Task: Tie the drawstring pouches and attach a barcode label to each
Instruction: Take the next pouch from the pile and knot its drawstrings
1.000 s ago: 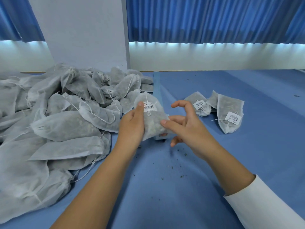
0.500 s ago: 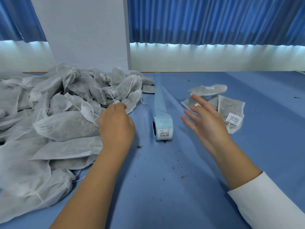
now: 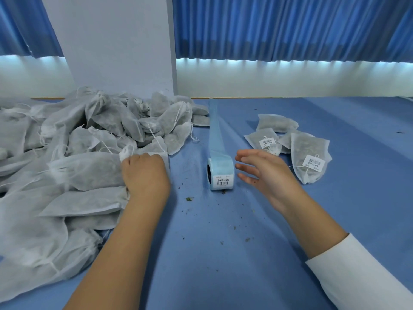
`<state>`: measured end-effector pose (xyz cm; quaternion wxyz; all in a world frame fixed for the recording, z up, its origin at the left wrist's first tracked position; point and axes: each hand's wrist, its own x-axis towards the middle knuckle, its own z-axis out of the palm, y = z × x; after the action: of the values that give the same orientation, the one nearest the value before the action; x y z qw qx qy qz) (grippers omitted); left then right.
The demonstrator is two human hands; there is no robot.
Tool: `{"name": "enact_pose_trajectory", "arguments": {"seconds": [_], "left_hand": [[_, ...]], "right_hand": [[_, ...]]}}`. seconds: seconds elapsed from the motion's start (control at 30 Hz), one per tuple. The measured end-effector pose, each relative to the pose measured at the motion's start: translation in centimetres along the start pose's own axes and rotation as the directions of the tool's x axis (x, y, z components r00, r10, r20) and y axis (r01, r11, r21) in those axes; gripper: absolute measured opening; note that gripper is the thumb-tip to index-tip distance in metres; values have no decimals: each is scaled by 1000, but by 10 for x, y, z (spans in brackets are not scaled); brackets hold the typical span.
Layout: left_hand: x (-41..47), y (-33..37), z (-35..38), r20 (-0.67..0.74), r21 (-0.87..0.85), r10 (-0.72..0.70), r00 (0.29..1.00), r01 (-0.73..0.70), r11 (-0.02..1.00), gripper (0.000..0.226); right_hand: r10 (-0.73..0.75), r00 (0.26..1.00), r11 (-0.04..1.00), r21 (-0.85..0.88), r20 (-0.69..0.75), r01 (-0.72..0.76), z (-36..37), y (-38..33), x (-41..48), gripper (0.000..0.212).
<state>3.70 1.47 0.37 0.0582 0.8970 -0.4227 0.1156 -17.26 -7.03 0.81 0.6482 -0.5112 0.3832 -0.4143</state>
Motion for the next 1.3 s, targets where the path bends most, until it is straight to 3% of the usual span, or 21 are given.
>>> {"name": "enact_pose_trajectory", "arguments": {"seconds": [0.2, 0.33, 0.5, 0.6, 0.77, 0.93, 1.03, 1.3], "left_hand": [[-1, 1, -2, -11, -342, 33, 999, -34, 939, 18], [-5, 5, -5, -164, -410, 67, 984, -130, 903, 20], [-10, 13, -10, -261, -721, 75, 962, -246, 648, 15], [-15, 18, -14, -273, -723, 152, 950, -307, 619, 15], [-23, 25, -15, -331, -648, 339, 881, -473, 597, 15], [-28, 27, -19, -422, -590, 456, 783, -620, 518, 18], [-26, 26, -17, -343, -668, 473, 812, -565, 484, 13], [-22, 24, -17, -255, -785, 434, 864, -447, 428, 11]], "right_hand": [[-11, 998, 1000, -25, 54, 12, 5, -2, -3, 17], [-32, 999, 997, -72, 28, 34, 7, -2, -4, 17], [-206, 978, 952, -236, -31, 193, 8, -1, -6, 19], [-325, 944, 896, -303, 52, 325, 11, -1, -11, 24], [-353, 885, 860, -267, 303, 434, 17, 4, -18, 41], [-400, 869, 797, -358, 291, 486, 22, 10, -19, 40], [-425, 865, 754, -424, 268, 502, 22, 10, -18, 32], [-334, 915, 875, -286, 227, 390, 19, 4, -16, 11]]}}
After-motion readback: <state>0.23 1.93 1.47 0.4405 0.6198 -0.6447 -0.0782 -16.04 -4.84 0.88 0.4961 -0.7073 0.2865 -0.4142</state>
